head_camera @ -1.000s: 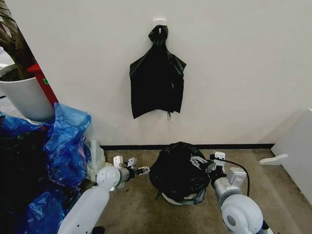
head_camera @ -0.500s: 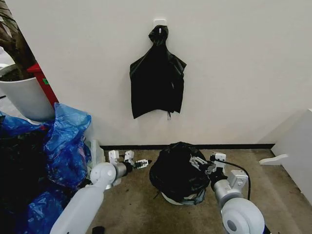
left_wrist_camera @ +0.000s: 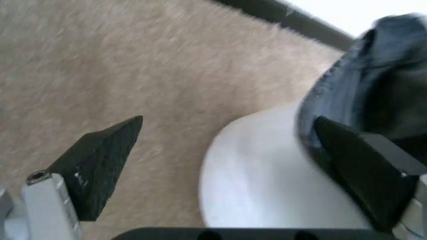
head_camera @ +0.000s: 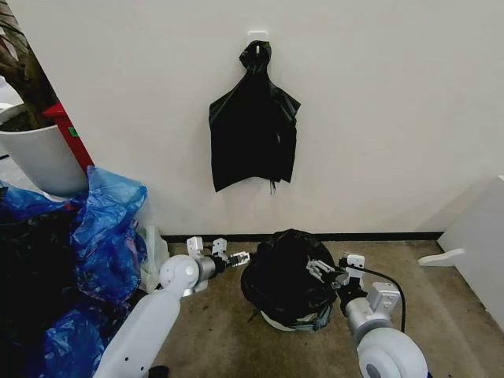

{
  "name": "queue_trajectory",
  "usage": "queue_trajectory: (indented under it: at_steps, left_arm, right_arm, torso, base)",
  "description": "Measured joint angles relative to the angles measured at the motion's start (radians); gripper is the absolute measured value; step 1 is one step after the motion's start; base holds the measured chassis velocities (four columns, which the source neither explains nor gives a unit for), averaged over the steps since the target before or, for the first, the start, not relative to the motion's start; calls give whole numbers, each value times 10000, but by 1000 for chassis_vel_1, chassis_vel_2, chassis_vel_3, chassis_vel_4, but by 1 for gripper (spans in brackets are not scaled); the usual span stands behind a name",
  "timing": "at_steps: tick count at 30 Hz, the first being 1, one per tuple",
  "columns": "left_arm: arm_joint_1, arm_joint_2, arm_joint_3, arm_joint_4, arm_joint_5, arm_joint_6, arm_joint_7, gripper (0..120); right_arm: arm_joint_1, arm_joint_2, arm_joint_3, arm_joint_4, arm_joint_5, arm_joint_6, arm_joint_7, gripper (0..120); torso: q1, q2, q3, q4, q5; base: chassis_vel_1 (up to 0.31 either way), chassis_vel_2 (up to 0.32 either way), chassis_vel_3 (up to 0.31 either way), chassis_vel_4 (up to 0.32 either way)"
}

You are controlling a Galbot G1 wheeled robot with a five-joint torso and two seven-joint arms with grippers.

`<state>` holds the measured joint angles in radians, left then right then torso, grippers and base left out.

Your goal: Place the garbage bag over the trash bin.

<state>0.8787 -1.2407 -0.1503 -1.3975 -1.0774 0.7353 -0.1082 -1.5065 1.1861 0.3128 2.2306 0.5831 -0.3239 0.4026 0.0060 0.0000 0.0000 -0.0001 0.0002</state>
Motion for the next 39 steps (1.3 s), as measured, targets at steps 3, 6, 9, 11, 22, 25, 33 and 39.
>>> queue_trajectory:
  at_steps: [3,6,9,11,22,25,33,39]
  left_arm:
    - [-109,-88,7,688,401,1,296,100]
    - [-178,-298,-31,1533,1044,3,845,100]
    - [-143,-368,-60,1700,1235,3,979,100]
    - [16,-376,-133,1529,1275,3,1039,100]
    - [194,44,-698,-418,-180,6,700,100]
    - [-52,-65,-605,-197,-464,5,683,100]
    - [-275,-403,-296,586,-253,5,1028,100]
    - [-298,-495,-100,1231,330,5,1363,100]
  right_arm:
    - [-48,16,-6,7,-27,29,-1,100]
    - [-191,-36,54,89,-60,47,-2,100]
    - [-234,-99,81,91,-73,67,1,100]
    - [-248,-124,83,101,-127,83,7,100]
    - [-221,208,-143,105,-406,85,17,100]
    - [-334,244,-141,78,-519,92,-12,100]
    - [-424,201,-134,79,-588,100,3,100]
    - [-279,221,-276,62,-581,61,58,100]
  torso:
    - [0,0,0,0,-1]
    - [0,0,0,-2,-4]
    - [0,0,0,-3,-3]
    - [0,0,1,-3,-3]
    - [0,0,0,0,0]
    - [0,0,0,-3,0]
    - [0,0,0,-3,-3]
    - [0,0,0,0,-1]
  base:
    - [0,0,0,0]
    - [0,0,0,0]
    - [0,0,0,0]
    - [0,0,0,0]
    - [0,0,0,0]
    - [0,0,0,0]
    - [0,0,0,0]
    - [0,0,0,0]
